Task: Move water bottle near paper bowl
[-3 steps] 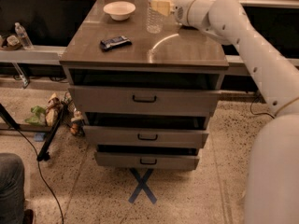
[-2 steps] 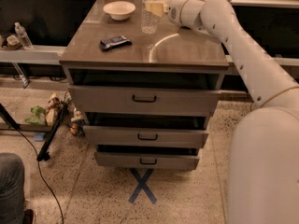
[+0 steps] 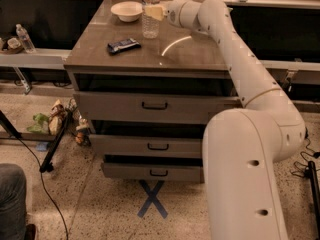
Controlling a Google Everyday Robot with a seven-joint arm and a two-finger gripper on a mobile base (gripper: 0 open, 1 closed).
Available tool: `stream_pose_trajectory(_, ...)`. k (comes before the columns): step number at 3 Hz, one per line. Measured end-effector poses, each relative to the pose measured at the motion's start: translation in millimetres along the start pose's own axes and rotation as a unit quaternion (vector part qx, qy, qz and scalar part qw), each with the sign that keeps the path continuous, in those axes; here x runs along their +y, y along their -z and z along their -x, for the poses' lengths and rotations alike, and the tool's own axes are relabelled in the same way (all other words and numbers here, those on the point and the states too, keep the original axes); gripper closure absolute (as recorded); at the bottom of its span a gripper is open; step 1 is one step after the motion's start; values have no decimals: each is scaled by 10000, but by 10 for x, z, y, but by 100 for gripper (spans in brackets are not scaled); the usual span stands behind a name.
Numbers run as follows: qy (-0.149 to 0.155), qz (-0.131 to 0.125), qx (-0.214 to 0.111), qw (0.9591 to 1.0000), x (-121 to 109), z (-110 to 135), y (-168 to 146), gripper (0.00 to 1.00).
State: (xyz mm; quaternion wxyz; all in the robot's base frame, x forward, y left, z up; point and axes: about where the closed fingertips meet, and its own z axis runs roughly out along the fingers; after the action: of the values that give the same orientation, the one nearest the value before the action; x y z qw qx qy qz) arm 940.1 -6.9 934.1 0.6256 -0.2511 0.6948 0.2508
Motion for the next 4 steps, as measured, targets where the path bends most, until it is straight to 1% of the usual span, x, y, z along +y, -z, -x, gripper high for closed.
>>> stream_pose_trajectory(1, 124, -32, 2, 9999, -14, -20, -271, 100)
stream_pose_trajectory(2, 218, -83, -63, 9997, -16, 10, -415, 100)
stream_pose_trajectory(3, 321, -201, -158, 9992, -32, 43, -546, 100)
stream_pose_trajectory(4, 340, -273, -170, 9989, -35, 24, -627, 82)
